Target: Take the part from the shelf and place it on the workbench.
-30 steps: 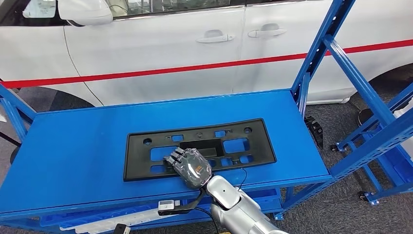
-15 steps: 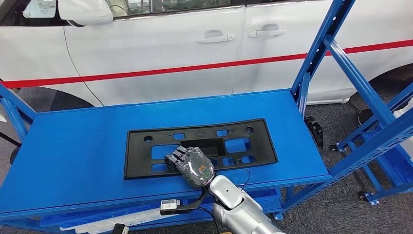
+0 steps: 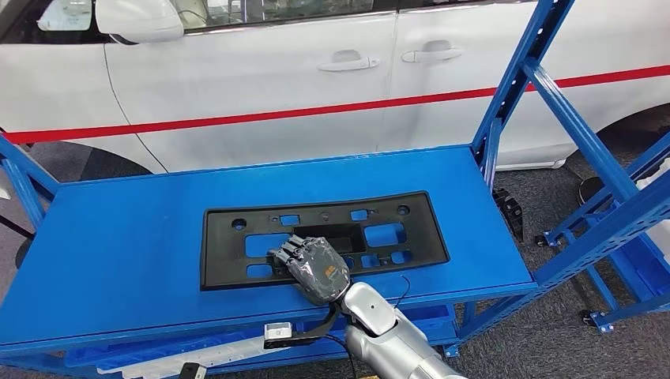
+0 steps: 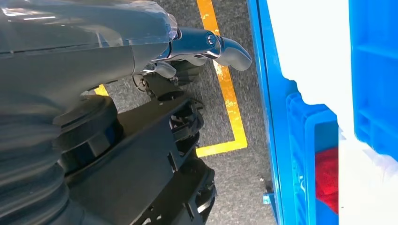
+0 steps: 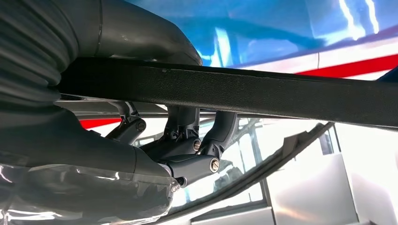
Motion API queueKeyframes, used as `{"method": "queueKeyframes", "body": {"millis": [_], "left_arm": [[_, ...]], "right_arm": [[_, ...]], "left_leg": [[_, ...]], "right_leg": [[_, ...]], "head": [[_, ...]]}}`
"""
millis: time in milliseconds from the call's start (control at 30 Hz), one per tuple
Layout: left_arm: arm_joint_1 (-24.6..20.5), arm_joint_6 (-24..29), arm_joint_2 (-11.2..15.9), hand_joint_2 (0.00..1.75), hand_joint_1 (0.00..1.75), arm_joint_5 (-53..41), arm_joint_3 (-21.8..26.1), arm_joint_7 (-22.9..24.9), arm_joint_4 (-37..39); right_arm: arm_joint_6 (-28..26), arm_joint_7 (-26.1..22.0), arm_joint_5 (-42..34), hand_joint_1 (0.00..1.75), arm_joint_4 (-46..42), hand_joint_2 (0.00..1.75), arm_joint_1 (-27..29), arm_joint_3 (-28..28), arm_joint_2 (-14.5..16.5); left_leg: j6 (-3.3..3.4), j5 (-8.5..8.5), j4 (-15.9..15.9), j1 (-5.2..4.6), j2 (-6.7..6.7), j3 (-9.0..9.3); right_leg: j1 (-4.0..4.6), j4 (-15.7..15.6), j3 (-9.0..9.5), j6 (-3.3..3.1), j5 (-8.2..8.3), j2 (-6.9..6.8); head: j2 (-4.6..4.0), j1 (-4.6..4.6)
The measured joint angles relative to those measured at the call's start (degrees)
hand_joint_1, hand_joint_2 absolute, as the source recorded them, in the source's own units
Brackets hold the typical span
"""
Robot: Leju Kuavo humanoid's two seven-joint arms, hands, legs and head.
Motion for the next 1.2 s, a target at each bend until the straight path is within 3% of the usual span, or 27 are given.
{"method": "queueKeyframes", "body": {"millis": [367,633,700,800,833,867,900,967,1033,1133,1200], "left_arm": [[0.14,2.64,0.0,1.75,0.0,-1.27,0.49,1.19,0.0],[0.22,1.87,0.04,1.75,0.0,-1.93,0.51,2.03,0.0],[0.2,1.57,0.05,1.75,0.0,-2.16,0.51,2.05,0.0],[0.29,1.11,0.07,1.75,0.0,-2.55,0.51,2.04,0.0],[0.37,1.02,0.07,1.75,0.0,-2.7,0.51,2.03,0.0],[0.45,0.93,0.08,1.75,0.0,-2.83,0.51,2.02,0.0],[0.51,0.84,0.08,1.75,0.0,-2.96,0.51,2.02,0.0],[0.58,0.61,0.09,1.75,0.0,-3.14,0.52,2.09,0.0],[0.56,0.37,0.08,1.75,0.0,-3.35,0.53,2.29,0.0],[0.55,0.05,0.1,1.75,0.0,-3.56,0.54,2.66,0.0],[0.53,-0.02,0.16,1.75,0.0,-3.57,0.54,2.75,0.0]], "right_arm": [[0.73,4.84,-0.87,1.75,-7.6,1.75,2.98,1.82,-6.85],[4.4,5.75,-2.77,1.75,-11.48,1.75,6.09,2.11,-10.75],[7.55,6.31,-2.88,1.75,-13.31,1.75,6.78,2.18,-12.18],[12.09,7.37,-1.65,1.75,-16.58,1.75,7.55,2.32,-14.84],[13.04,7.75,-1.05,1.75,-17.64,1.75,7.83,2.36,-15.68],[13.94,8.11,-0.53,1.75,-18.8,1.75,8.13,2.38,-16.61],[14.73,8.43,-0.16,1.75,-20.16,1.75,8.43,2.38,-17.65],[15.96,8.85,0.19,1.75,-23.26,1.75,8.97,2.24,-20.07],[16.55,9.03,0.1,1.75,-26.28,1.75,9.63,1.79,-22.48],[17.24,9.3,-0.27,1.75,-30.22,1.75,10.71,0.65,-25.89],[17.55,9.47,-0.42,1.75,-32.23,1.75,11.35,-0.11,-27.43]], "left_leg": [[0.21,-0.11,0.08,-0.03,-0.06,0.14],[1.45,-0.15,-0.05,0.11,0.01,0.47],[1.94,0.67,-1.12,0.48,0.12,0.92],[2.33,1.15,-1.5,0.53,0.16,0.61],[2.35,1.23,-1.42,0.49,0.16,0.37],[2.33,1.32,-1.29,0.47,0.15,0.09],[2.27,1.41,-1.08,0.46,0.12,-0.22],[2.07,1.57,-0.47,0.44,0.0,-0.9],[1.6,1.86,0.05,0.37,-0.19,-1.43],[0.47,2.62,0.06,0.31,-0.39,-2.02],[-0.24,0.65,1.65,0.36,-0.25,-3.09]], "right_leg": [[-0.02,-0.26,0.35,0.22,0.03,-0.16],[-0.06,-0.72,1.09,1.43,-0.08,-0.18],[-0.01,1.07,0.7,1.84,-2.08,-0.2],[-0.13,10.24,-2.85,2.11,-8.16,-0.23],[-0.17,12.57,-3.65,2.18,-9.0,-0.23],[-0.18,13.08,-3.58,2.21,-8.75,-0.24],[-0.18,11.47,-2.49,2.18,-7.54,-0.24],[-0.14,4.26,1.64,1.87,-4.54,-0.23],[0.16,-0.36,4.02,1.4,-2.67,-0.19],[0.27,-1.11,3.42,0.5,-1.53,-0.22],[-0.13,-1.55,2.52,-0.29,-0.45,-0.36]], "head": [[0.0,0.0],[0.0,0.0],[0.0,0.0],[0.0,0.0],[0.0,0.0],[0.0,0.0],[0.0,0.0],[0.0,0.0],[0.0,0.0],[0.0,0.0],[0.0,-0.01]]}}
